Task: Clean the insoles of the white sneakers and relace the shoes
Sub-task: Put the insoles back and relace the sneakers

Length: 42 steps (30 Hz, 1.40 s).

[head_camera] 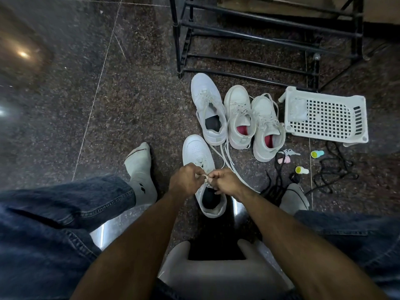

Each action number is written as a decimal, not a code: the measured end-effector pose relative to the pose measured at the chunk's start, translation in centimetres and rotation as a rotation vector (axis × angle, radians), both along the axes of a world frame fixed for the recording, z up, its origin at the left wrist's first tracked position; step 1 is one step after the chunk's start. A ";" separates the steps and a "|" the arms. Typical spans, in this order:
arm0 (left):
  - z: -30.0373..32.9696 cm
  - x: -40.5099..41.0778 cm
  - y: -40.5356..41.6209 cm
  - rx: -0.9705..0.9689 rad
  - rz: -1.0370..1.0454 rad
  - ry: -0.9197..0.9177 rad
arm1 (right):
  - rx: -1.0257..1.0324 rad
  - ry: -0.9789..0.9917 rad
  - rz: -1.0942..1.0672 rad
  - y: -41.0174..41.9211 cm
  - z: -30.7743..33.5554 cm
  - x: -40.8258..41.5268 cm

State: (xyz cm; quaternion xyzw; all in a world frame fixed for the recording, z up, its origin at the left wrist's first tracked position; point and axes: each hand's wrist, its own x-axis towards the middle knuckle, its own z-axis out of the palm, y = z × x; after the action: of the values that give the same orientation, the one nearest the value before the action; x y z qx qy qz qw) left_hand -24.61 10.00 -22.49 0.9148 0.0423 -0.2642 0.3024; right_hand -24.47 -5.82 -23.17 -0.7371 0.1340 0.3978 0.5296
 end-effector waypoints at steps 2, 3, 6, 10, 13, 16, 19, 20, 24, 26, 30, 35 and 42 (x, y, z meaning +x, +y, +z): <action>0.0 -0.4 -0.2 0.026 0.013 -0.040 | 0.034 0.070 -0.067 0.0 0.2 0.0; 0.0 -0.6 -0.2 0.030 0.035 -0.063 | 0.045 0.103 -0.096 0.0 0.2 -0.1; 0.2 -0.9 -0.2 0.057 0.075 -0.097 | 0.069 0.173 -0.135 0.1 0.0 -0.1; 0.4 -0.9 -0.3 0.057 -0.007 -0.071 | 0.093 0.200 -0.156 0.2 0.2 0.0; 0.4 -1.2 -0.2 -0.020 0.010 -0.045 | 0.097 0.195 -0.165 0.2 0.5 0.0; 0.8 -1.0 -0.2 0.016 -0.019 -0.042 | 0.075 0.183 -0.141 0.1 0.6 -0.1; 1.6 -0.2 -0.2 0.124 -0.173 -0.067 | 0.050 0.180 -0.127 0.2 0.7 0.0; 2.0 0.1 -0.3 0.158 -0.234 -0.068 | 0.040 0.180 -0.128 0.3 0.7 0.0; 2.9 0.9 -0.3 0.180 -0.247 0.070 | -0.002 0.154 -0.145 0.7 1.1 -0.1; 2.6 0.8 -0.3 0.021 -0.062 0.234 | -0.012 0.136 -0.134 0.7 1.3 -0.3; 2.4 0.0 -1.0 -0.168 0.121 0.564 | -0.032 0.102 -0.074 0.7 1.7 -0.2; 2.2 0.0 -1.2 -0.156 0.228 0.416 | -0.035 0.088 -0.080 0.8 1.5 -0.1; 2.3 -0.1 -1.2 -0.476 0.588 0.660 | -0.017 0.055 -0.060 0.0 1.5 0.3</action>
State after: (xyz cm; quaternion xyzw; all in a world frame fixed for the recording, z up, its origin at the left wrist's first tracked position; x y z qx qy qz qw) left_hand -24.71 8.80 -20.22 0.6375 0.3304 -0.4453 0.5348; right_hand -24.20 -5.77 -21.70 -0.7261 0.1739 0.4009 0.5308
